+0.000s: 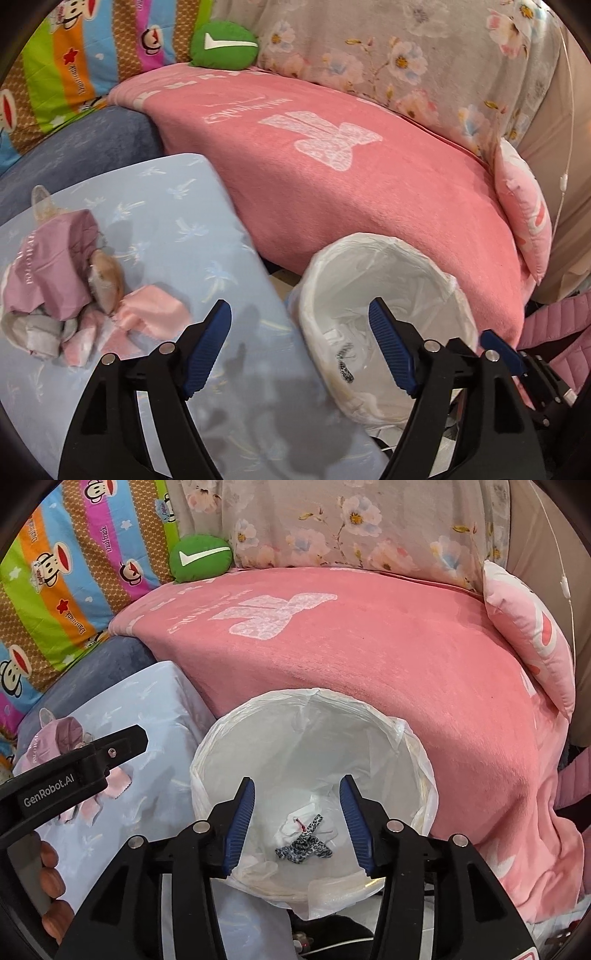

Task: Collect trash
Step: 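Return the left tool to the pile and grasp the white glove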

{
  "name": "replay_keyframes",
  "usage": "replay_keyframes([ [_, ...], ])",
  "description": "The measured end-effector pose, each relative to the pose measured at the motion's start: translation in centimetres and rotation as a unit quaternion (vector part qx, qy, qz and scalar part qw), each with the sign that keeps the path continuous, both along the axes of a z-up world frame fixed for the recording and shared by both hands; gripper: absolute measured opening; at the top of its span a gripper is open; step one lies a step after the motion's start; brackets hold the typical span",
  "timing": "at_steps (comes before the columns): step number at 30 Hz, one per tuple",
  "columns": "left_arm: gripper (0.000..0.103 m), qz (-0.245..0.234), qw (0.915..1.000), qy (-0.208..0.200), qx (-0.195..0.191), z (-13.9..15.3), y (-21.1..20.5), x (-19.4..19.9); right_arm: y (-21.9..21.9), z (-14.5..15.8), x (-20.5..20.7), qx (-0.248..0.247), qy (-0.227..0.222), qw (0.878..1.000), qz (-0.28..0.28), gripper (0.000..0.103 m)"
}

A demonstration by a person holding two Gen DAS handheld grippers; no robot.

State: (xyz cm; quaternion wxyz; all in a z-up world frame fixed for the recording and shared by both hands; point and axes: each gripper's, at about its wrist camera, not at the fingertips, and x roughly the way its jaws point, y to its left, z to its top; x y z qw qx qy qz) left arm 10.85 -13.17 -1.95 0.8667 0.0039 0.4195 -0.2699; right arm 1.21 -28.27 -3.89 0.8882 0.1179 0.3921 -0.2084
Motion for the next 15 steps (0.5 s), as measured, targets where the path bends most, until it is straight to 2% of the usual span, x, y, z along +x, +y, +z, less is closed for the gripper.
replay_keyframes([
  [9, 0.075, 0.061, 0.998, -0.007, 0.015, -0.2, 5.4, -0.4, 4.4, 1.0, 0.3, -0.003, -0.002, 0.999, 0.041, 0.056],
  [15, 0.086, 0.113, 0.9925, -0.02, 0.044, -0.6, 10.0, -0.5, 8.4, 0.9, 0.9, -0.002, 0.003, 0.997, 0.08, 0.056],
])
